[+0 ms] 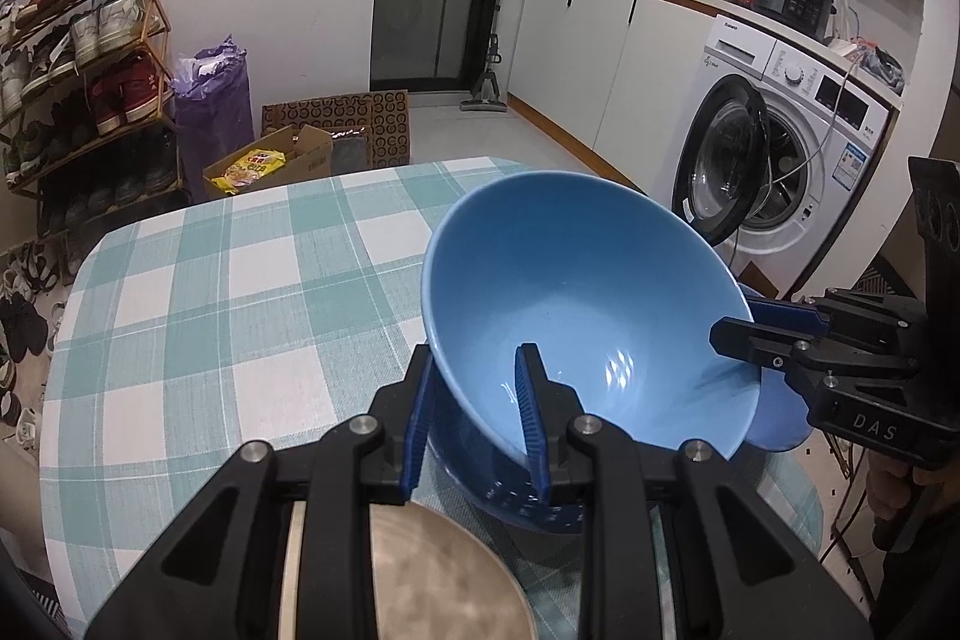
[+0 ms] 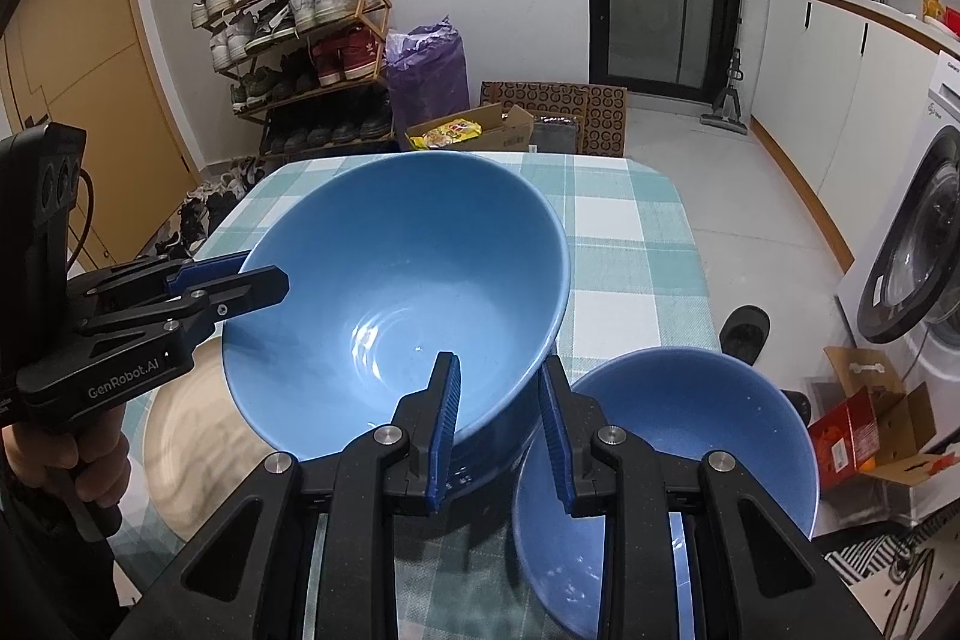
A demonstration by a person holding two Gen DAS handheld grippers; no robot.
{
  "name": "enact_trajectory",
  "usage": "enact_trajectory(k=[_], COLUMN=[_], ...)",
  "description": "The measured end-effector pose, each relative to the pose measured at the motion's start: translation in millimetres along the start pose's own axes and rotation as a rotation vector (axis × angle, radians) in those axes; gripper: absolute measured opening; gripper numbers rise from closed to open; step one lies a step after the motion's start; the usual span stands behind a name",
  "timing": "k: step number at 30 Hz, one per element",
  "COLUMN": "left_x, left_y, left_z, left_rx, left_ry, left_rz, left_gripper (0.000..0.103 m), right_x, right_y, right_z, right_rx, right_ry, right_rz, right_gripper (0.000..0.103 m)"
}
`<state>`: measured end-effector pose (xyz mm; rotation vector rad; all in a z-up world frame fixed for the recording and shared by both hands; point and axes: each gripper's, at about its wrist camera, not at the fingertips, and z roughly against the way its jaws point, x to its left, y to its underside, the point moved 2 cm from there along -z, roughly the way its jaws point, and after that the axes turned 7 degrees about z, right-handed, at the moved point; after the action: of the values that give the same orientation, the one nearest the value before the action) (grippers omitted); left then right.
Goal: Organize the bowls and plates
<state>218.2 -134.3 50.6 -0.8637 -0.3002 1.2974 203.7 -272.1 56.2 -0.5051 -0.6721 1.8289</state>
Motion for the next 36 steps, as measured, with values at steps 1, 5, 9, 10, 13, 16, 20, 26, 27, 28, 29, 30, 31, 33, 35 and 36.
enact_trajectory(k=[1,5,9,10,13,16,20,26,27,28,29,30,31,33,35,36], left_x=[1,2,4,4,5,5,5,4,4,4,5,5,5,5,5,5], left_y=[1,4,7,8,9,11,13,15,16,17,18,18,19,20,22,22], left_z=[-1,-3,-5,-6,-7,-10,-11,-15,-16,-17,-17,-19,-20,-22,-23,-23], left_rx=[0.003,0.013,0.022,0.022,0.027,0.038,0.046,0.058,0.061,0.064,0.068,0.073,0.079,0.086,0.091,0.094], left_ry=[-0.002,-0.008,-0.019,-0.022,-0.026,-0.032,-0.037,-0.042,-0.043,-0.044,-0.045,-0.046,-0.049,-0.051,-0.053,-0.053], left_rz=[0.001,0.003,0.001,-0.001,-0.003,-0.006,-0.011,-0.017,-0.017,-0.017,-0.018,-0.019,-0.020,-0.024,-0.025,-0.026], left_gripper=[0.025,0.025,0.025,0.025,0.025,0.025,0.025,0.025,0.025,0.025,0.025,0.025,0.025,0.025,0.025,0.025], right_x=[1,4,5,5,6,8,9,6,6,6,6,6,6,5,5,5], right_y=[1,1,-1,-2,-1,0,3,7,8,9,10,11,12,11,11,11], right_z=[-1,-5,-11,-12,-15,-19,-22,-28,-30,-30,-32,-34,-34,-36,-36,-36], right_rx=[0.003,0.011,0.019,0.022,0.029,0.036,0.050,0.065,0.069,0.072,0.076,0.080,0.081,0.085,0.086,0.086], right_ry=[-0.001,0.000,-0.004,-0.002,0.003,0.011,0.011,0.014,0.014,0.014,0.014,0.013,0.013,0.011,0.013,0.013], right_rz=[0.001,0.007,0.007,0.009,0.018,0.025,0.029,0.026,0.027,0.027,0.028,0.027,0.026,0.025,0.025,0.025], right_gripper=[0.027,0.027,0.027,0.027,0.027,0.027,0.027,0.027,0.027,0.027,0.027,0.027,0.027,0.027,0.027,0.027])
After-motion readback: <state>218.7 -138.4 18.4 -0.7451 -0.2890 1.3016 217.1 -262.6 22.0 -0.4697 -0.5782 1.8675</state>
